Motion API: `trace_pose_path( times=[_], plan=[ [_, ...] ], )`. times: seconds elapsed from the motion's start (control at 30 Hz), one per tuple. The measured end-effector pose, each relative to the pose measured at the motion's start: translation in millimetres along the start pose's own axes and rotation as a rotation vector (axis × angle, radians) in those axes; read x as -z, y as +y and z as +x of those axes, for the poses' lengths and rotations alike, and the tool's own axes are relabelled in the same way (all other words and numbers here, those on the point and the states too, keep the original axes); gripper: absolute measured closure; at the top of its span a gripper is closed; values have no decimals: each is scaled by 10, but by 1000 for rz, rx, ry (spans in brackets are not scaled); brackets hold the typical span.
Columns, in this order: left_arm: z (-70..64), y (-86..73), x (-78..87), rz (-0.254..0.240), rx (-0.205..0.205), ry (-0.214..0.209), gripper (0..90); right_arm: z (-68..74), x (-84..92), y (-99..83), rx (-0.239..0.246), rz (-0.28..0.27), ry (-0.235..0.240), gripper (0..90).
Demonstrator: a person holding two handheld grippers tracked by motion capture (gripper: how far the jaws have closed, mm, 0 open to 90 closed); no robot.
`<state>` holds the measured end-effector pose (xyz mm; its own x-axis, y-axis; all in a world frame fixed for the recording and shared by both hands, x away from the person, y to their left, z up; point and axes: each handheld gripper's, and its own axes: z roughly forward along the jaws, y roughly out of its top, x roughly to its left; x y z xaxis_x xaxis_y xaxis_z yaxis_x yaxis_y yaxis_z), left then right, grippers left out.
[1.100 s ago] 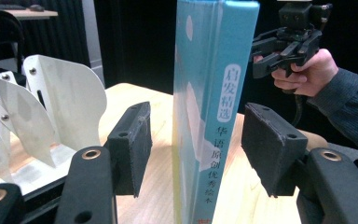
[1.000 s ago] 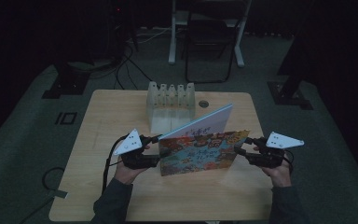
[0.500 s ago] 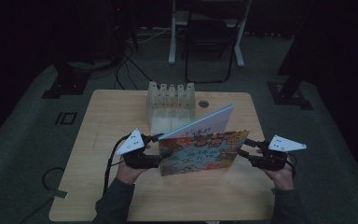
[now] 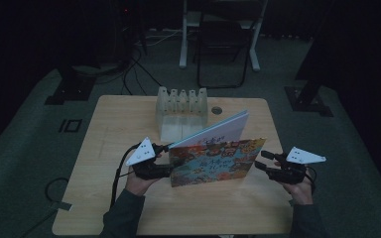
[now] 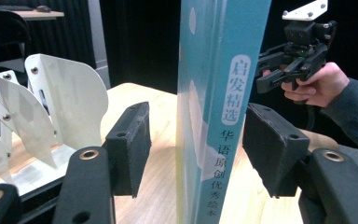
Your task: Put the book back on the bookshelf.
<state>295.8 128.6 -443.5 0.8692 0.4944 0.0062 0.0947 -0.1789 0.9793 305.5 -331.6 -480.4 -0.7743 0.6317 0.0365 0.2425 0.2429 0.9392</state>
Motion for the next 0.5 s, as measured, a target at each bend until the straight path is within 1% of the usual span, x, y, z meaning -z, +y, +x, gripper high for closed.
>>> trace_pose_path(
  times=[0.07,0.27,0.5],
  plan=[
    [-4,-1,-6,-1,-4,8,433,-4,-4,-20,-3,5,-4,462],
    [-12,-6,-22,-4,-5,8,437,-7,-23,-88,-9,24,-20,457],
    [-22,-11,-44,-4,-12,10,439,6,-74,-174,-9,61,-41,454]
  ],
)
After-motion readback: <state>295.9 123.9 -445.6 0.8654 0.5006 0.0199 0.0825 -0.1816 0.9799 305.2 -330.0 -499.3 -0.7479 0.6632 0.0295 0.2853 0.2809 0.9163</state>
